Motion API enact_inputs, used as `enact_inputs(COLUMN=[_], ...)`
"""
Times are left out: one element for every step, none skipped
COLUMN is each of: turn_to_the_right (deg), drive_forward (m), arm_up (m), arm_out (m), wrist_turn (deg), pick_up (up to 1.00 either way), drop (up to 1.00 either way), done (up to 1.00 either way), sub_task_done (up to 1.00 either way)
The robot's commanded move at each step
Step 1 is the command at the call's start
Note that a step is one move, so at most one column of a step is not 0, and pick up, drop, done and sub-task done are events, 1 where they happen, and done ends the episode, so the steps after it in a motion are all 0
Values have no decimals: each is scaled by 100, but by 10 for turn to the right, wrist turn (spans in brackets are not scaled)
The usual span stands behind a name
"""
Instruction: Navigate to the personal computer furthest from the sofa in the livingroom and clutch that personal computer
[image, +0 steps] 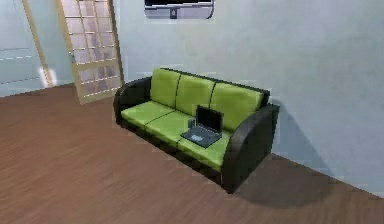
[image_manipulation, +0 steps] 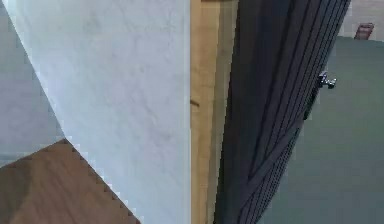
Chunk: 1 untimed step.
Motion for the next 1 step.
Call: enact_inputs(turn_to_the_right=[390], drive_forward=[0], arm_up=[0], arm_out=[0], wrist_turn=[0], pick_up=[0], drop=[0], done=[0], sub_task_done=[0])
